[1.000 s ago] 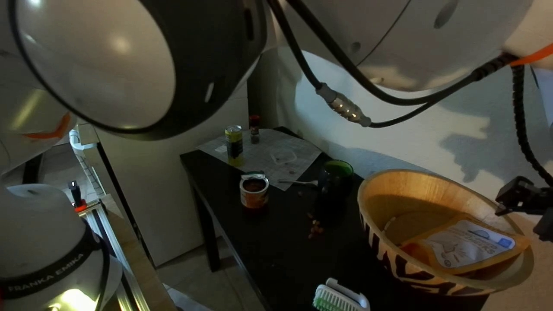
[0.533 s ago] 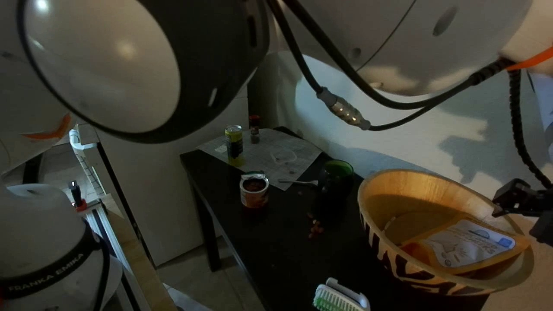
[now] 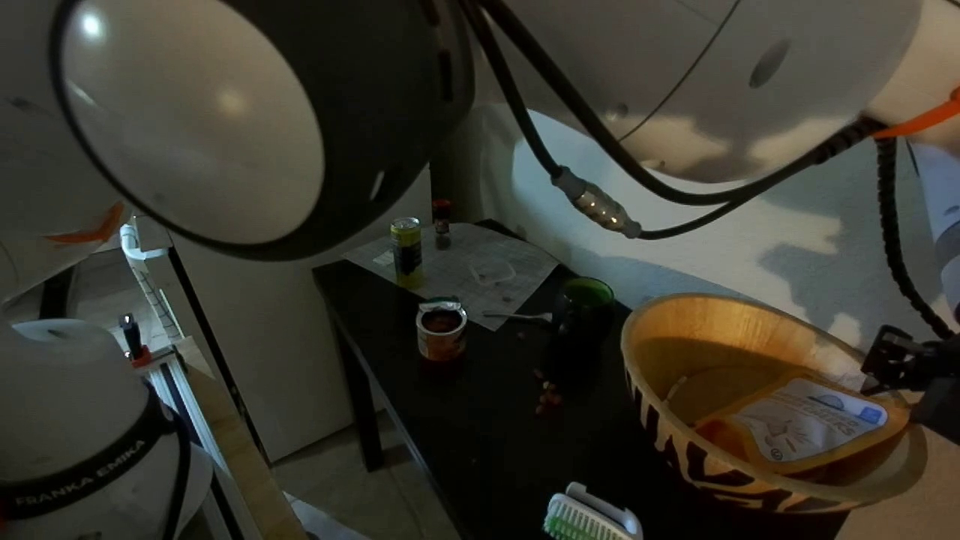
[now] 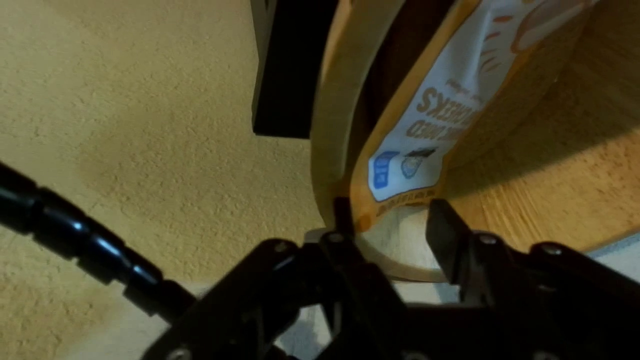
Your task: Remove the orange bag from the dish
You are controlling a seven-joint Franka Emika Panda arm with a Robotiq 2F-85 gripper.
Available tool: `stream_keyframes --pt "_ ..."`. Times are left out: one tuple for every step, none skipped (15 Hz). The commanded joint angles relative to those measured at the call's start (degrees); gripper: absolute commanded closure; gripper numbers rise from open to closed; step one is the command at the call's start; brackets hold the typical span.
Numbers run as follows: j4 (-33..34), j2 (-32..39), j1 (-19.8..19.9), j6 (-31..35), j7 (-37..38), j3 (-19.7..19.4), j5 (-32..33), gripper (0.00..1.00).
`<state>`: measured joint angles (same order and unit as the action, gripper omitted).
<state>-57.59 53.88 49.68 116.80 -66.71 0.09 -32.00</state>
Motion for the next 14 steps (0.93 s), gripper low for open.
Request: stream_keyframes --pt "0.5 0.8 -0.2 0.8 0.0 -0.4 0.5 0.86" --pt "0.5 0.7 -0.2 0.7 0.1 -0.5 0.5 0.95" --pt "0.5 0.7 -0.2 0.6 0.1 -0.5 0.5 0.99" --pt "0.6 0.8 -0.2 0.5 0.0 -0.5 0.5 1.00" --pt "0.5 0.7 -0.3 0.5 0.0 -0.6 0.6 1.00" --pt "0.4 0.6 -0.2 0.1 -0.1 -0.5 0.6 1.00" --pt "0.1 0.1 -0.1 -0.9 -0.1 -0.4 0.6 1.00" --pt "-0.3 -0.5 0.0 -1.8 -0.3 -0.2 0.5 1.00" --pt "-1.2 -1.9 0.6 -4.3 -0.9 0.4 0.1 1.00" --pt "-2.1 -3.6 1.1 -7.3 -1.8 1.1 -0.2 1.00" --pt "-3.4 -6.2 2.1 -12.4 -3.6 2.0 -0.7 1.00" --pt "-5.0 -9.1 2.7 -15.7 -5.3 2.5 -1.1 1.00" --pt "-6.1 -11.5 3.4 -19.6 -7.0 2.8 -1.1 1.00" --pt "-6.2 -13.3 4.0 -23.3 -8.7 3.2 -1.1 1.00"
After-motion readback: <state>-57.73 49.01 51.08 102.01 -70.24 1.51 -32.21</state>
